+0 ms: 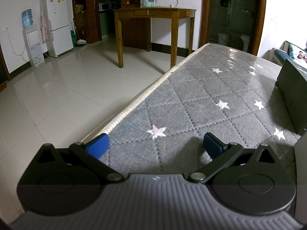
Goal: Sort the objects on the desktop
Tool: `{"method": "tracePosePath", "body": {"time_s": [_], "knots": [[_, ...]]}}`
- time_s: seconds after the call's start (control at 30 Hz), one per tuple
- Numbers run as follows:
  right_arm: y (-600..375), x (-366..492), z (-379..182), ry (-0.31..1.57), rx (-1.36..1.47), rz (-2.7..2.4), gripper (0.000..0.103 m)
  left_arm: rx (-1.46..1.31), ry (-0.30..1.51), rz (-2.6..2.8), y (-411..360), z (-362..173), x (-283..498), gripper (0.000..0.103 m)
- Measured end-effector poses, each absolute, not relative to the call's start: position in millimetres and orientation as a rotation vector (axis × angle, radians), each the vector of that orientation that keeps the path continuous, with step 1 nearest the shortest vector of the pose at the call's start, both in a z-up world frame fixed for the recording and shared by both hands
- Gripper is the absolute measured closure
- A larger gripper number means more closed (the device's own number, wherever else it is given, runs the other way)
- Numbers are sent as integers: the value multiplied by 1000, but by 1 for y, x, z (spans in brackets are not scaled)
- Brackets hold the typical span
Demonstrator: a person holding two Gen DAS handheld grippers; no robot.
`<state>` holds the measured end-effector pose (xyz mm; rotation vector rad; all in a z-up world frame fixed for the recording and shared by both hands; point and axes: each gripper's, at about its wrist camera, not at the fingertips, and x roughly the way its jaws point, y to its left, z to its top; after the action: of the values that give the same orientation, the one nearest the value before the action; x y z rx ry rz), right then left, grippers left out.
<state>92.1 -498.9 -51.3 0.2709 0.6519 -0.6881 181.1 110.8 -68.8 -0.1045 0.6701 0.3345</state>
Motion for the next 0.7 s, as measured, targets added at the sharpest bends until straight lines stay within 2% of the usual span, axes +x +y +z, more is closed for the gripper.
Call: {"method": "tracePosePath", "body": {"time_s": [0.7], "knots": [[-499,92,-51,652,271,-688,0,-105,670,335,113,-72,182,0]]}}
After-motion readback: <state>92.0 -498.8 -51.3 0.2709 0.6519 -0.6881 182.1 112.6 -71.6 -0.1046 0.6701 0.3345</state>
